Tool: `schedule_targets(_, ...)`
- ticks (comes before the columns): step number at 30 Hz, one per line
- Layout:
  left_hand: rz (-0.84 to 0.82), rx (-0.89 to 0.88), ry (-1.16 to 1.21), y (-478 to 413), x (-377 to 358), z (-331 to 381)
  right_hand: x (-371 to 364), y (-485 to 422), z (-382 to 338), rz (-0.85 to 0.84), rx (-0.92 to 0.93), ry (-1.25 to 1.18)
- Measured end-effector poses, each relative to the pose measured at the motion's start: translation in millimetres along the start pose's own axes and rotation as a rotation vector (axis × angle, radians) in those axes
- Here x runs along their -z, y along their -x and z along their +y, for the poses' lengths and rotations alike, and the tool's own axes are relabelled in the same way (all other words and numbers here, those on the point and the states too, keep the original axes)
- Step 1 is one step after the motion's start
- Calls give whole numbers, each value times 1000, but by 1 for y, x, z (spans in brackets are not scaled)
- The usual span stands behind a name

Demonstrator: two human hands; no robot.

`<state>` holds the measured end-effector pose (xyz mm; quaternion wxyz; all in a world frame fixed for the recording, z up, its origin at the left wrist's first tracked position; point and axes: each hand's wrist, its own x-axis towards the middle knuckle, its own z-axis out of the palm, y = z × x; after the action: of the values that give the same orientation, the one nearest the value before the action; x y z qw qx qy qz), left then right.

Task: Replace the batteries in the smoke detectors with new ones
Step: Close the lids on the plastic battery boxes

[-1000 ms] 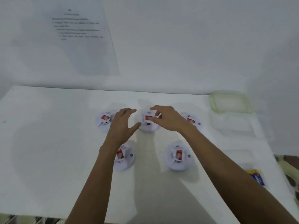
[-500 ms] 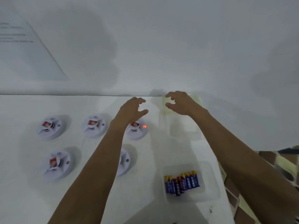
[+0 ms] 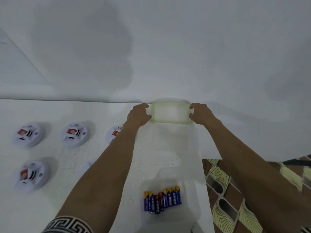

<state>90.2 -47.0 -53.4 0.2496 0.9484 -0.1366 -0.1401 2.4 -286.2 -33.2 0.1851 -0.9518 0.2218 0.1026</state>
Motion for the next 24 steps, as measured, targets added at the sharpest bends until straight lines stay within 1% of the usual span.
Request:
schedule_targets(6,34,99,0,-2,-8,9,-7,-1,2,72,3,-96)
schedule_targets(10,98,132,46,0,-12,12,-9,2,0,125,-25,-140)
schedule_targets(15,152,117,145,0,-10,16,-6,4,0,171,-64,-296)
schedule_targets(20,237,74,286,5,2,21,3,7,1,281,-66,-451)
schedule_targets(24,275,13,418,11,14,22,14,16,1,316,-45,-662)
